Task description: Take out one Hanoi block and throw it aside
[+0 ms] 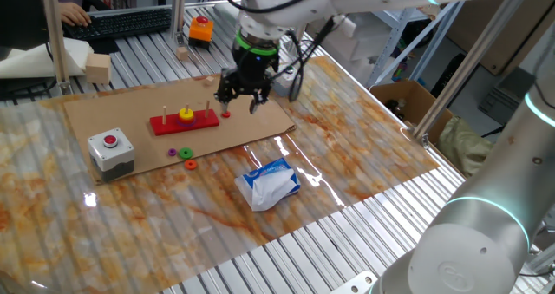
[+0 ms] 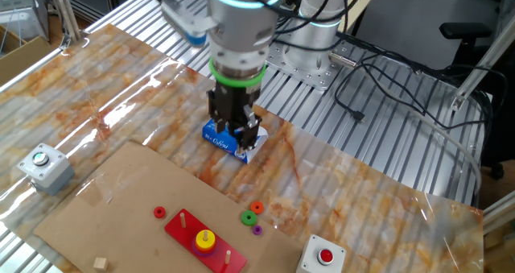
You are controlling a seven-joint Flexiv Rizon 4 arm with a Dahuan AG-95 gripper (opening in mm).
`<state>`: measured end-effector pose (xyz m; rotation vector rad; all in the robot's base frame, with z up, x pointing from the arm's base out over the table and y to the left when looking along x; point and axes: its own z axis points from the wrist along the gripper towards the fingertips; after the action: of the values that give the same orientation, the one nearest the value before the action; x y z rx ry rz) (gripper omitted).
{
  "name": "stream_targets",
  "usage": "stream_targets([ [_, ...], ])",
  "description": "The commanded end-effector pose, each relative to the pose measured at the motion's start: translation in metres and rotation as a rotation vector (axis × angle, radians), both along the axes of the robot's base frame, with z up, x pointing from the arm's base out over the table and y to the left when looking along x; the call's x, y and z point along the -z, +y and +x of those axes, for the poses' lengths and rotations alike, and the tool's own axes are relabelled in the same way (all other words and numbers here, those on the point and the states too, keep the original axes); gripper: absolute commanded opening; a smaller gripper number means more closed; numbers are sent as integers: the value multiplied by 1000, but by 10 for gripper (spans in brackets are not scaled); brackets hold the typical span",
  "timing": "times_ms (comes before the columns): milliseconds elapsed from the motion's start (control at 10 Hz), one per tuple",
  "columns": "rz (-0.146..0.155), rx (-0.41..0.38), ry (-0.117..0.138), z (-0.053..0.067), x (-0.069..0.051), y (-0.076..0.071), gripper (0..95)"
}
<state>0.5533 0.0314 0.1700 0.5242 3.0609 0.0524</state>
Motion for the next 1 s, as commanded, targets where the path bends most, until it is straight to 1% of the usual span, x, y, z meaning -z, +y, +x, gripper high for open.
stream_targets([
  [100, 0, 14, -2, 9, 4, 2, 570],
  [200, 0, 26, -2, 14, 7, 5, 570],
  [300, -7, 28, -1, 18, 9, 8, 570],
  [400, -27, 30, -1, 22, 10, 12, 570],
  [500, -32, 31, -1, 24, 10, 15, 570],
  [700, -31, 35, 2, 33, 8, 16, 570],
  [900, -30, 30, 1, 45, 10, 17, 570],
  [1000, -30, 32, 1, 47, 11, 17, 570],
])
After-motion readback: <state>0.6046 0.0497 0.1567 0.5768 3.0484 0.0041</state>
